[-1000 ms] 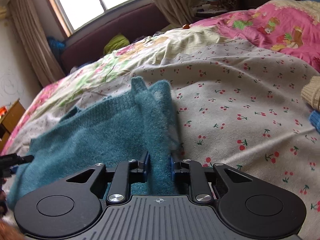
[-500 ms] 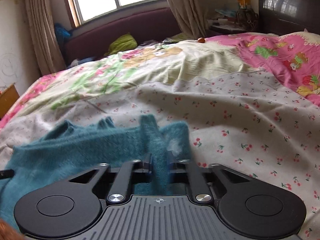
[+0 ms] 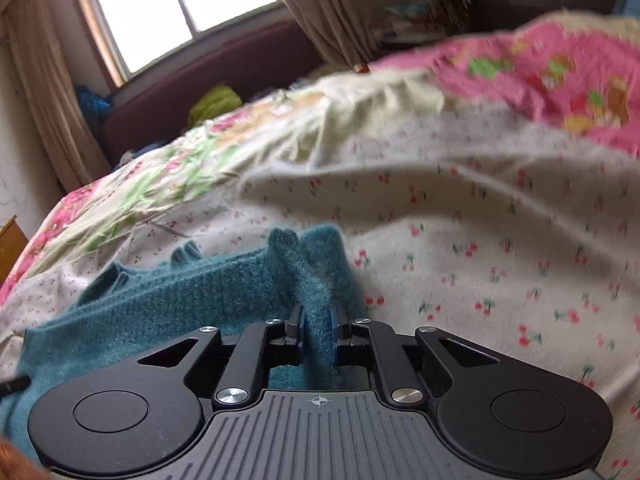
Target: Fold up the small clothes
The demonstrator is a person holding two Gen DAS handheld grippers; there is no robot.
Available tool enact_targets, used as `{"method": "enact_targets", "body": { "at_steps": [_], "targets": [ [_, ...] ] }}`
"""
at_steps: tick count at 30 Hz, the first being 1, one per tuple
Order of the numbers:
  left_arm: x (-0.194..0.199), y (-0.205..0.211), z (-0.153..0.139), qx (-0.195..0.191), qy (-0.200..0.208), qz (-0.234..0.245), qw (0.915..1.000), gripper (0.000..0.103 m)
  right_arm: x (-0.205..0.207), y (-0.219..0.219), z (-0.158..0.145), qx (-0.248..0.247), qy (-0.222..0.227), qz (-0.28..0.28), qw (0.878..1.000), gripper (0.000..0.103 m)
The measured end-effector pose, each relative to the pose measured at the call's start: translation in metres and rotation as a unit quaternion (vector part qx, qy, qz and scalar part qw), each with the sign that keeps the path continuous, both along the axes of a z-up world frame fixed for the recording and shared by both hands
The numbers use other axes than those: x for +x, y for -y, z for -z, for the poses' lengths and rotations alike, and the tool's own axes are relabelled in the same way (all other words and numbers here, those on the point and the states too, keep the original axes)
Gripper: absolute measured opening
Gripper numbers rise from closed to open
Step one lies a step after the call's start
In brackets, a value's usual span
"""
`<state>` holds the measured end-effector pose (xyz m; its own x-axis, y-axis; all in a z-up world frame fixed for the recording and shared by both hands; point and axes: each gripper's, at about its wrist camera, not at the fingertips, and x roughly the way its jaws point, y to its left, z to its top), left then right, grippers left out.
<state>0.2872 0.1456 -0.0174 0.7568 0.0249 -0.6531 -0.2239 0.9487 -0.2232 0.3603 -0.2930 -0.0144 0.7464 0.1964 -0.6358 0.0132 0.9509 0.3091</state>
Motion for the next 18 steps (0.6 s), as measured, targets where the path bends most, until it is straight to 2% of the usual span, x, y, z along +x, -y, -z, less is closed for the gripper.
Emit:
{"method": "enact_targets", "body": {
  "at_steps": [2,6,9,12,15,18],
  "targets": [
    [0.002,0.002,0.006,0.012,-0.013,0.005,0.9998,0.079,0.003,0.000,0.004,0.001,-0.009,-0.004,1.000,0.015],
    [-0.001,-0.004,0.003,-0.024,-0.010,-0.016,0.9995,0.078,-0.006,-0.002,-0.005,-0.007,0.000,-0.006,1.000,0.025],
    [-0.010,0.000,-0.005,-0.008,0.003,-0.013,0.9999,0.078,-0.016,0.003,-0.009,-0.007,0.006,-0.007,1.000,0.044],
    [-0.018,0.004,-0.009,0.012,0.011,-0.009,0.9998,0.078,-0.028,0.009,-0.009,0.007,0.004,-0.018,1.000,0.052],
    [-0.020,0.004,0.000,0.018,0.000,-0.013,0.9998,0.079,-0.037,0.013,-0.001,-0.003,-0.001,-0.023,1.000,0.066],
    [-0.019,0.001,0.009,0.002,-0.009,-0.022,0.9997,0.083,-0.042,0.022,0.004,0.019,-0.003,-0.017,1.000,0.066]
  ]
}}
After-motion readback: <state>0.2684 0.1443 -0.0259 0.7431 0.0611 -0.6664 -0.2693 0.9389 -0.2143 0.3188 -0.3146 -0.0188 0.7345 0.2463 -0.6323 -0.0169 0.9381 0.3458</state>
